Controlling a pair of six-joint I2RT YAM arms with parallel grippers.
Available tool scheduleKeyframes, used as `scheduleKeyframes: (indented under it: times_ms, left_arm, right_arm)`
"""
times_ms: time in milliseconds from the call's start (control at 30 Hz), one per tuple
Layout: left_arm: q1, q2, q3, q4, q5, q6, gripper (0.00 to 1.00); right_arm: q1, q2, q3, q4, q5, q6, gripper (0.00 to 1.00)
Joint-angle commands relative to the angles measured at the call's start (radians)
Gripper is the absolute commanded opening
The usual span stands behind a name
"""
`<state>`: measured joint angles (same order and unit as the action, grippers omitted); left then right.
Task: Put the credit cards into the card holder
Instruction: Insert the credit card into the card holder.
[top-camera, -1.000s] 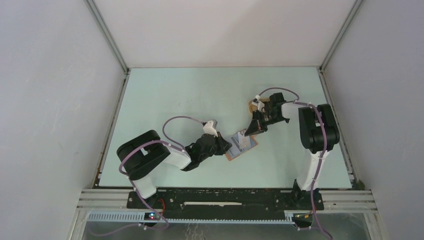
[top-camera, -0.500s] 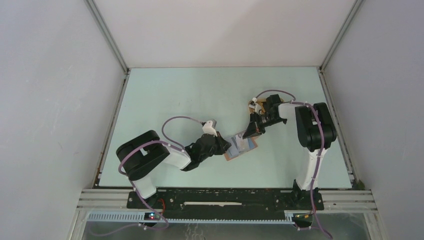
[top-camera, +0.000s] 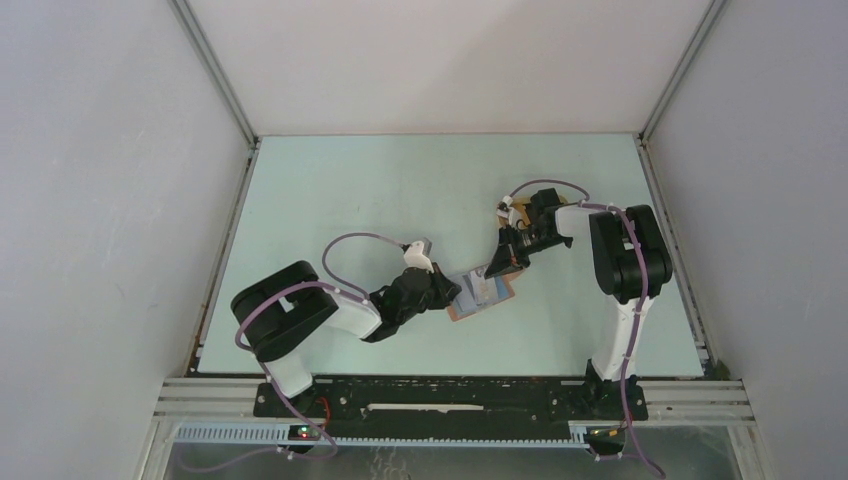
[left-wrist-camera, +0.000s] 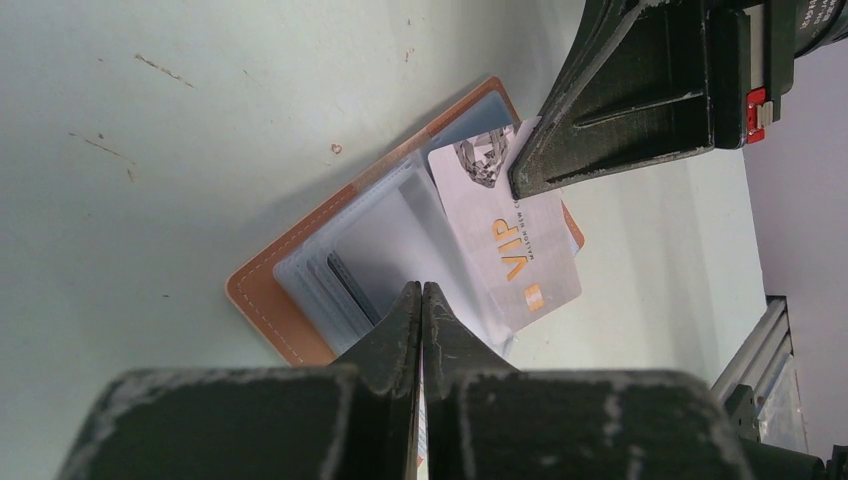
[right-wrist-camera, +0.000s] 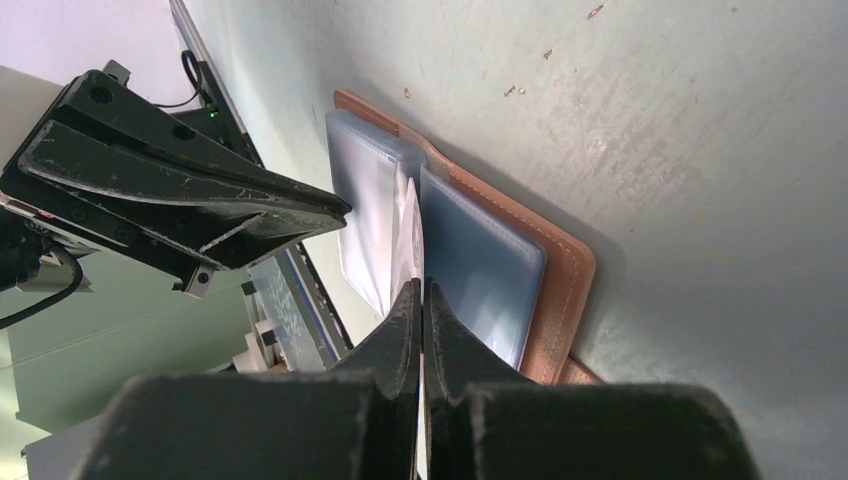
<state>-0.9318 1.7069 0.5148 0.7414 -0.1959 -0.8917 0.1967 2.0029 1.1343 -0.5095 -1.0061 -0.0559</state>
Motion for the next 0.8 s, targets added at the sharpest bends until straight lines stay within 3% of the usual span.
scheduleKeyframes:
  times_ms: [0, 767]
  left_arm:
    - [0.003, -0.018, -0.011, -0.065, -0.044, 0.002, 0.03]
    - [0.003, -0.015, -0.009, -0.074, -0.055, 0.004, 0.02]
  right_arm:
    - [0.005, 0.001, -0.002, -0.019, 0.05, -0.008, 0.0]
    - [0.007, 0.0, -0.049, -0.001, -0.023, -0.008, 0.0]
